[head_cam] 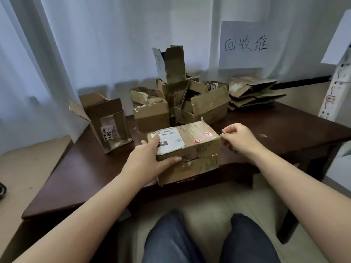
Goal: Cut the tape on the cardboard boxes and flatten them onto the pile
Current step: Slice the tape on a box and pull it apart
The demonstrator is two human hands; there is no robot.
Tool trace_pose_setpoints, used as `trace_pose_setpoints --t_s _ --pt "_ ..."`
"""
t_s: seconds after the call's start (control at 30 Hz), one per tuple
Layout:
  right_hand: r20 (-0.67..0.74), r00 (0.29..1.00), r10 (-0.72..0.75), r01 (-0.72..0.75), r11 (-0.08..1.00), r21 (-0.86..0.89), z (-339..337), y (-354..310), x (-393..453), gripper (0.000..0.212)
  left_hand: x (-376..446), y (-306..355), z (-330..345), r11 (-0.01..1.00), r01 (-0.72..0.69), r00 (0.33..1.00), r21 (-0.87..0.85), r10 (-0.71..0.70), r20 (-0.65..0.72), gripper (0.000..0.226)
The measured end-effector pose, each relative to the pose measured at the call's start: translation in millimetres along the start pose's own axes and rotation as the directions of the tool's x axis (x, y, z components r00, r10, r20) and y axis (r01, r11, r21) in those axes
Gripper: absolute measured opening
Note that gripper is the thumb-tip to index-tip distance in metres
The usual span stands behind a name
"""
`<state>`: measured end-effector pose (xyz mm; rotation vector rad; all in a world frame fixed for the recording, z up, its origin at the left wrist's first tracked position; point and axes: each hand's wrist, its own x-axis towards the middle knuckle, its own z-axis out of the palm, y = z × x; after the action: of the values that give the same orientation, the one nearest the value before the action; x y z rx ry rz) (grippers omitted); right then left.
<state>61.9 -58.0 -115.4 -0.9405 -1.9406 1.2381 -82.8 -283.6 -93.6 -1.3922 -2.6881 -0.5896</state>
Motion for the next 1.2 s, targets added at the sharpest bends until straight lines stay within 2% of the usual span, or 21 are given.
trace_pose_setpoints --t_s 0.17,0.3,0.4,0.47,0.57,0.67,0.73,0.8,0.93,1.07,1.2 --pt "-0.102 0.995 -0.012 0.020 0.997 0.071 -12 6 -14 0.010 16 22 10 0.999 0.032 0.999 0.029 -0.033 0.024 0.084" --pt "-0.181 0.981 0.065 -0.036 0.987 0.158 -26 18 -25 0.012 26 45 16 0.999 -0.039 0.998 0.037 0.037 0.056 0.080" --pt "-0.219 0.973 0.069 -0.047 0.994 0.103 -40 28 -33 0.012 34 58 7 0.987 -0.074 0.995 0.140 0.064 0.072 0.086" --pt "-0.242 0.968 0.069 -0.059 0.997 0.045 -46 35 -34 0.022 42 65 -5 0.982 -0.104 0.995 0.160 0.105 0.005 0.084" --pt "-0.201 0.965 0.166 -0.159 0.986 0.052 -46 44 -35 0.037 63 74 -12 0.958 -0.278 0.959 0.074 0.281 -0.039 0.074" --pt "-0.149 0.965 0.215 -0.206 0.976 0.075 -41 47 -39 0.024 85 83 -4 0.922 -0.378 0.915 -0.084 0.385 0.121 0.071" --pt "-0.128 0.968 0.216 -0.205 0.974 0.097 -38 47 -41 0.008 93 90 7 0.925 -0.363 0.886 -0.111 0.379 0.267 0.068" --pt "-0.108 0.968 0.226 -0.205 0.962 0.179 -38 47 -42 0.004 96 99 20 0.930 -0.356 0.863 -0.088 0.364 0.350 0.064" --pt "-0.173 0.956 0.238 -0.194 0.952 0.239 -38 49 -40 0.007 102 114 34 0.941 -0.332 0.875 -0.072 0.335 0.350 0.052" --pt "-0.227 0.935 0.272 -0.197 0.932 0.304 -40 47 -38 0.021 105 119 39 0.945 -0.320 0.880 -0.064 0.321 0.350 0.050" --pt "-0.226 0.929 0.295 -0.213 0.922 0.324 -38 40 -38 0.023 105 120 43 0.947 -0.317 0.882 -0.049 0.313 0.351 0.050"
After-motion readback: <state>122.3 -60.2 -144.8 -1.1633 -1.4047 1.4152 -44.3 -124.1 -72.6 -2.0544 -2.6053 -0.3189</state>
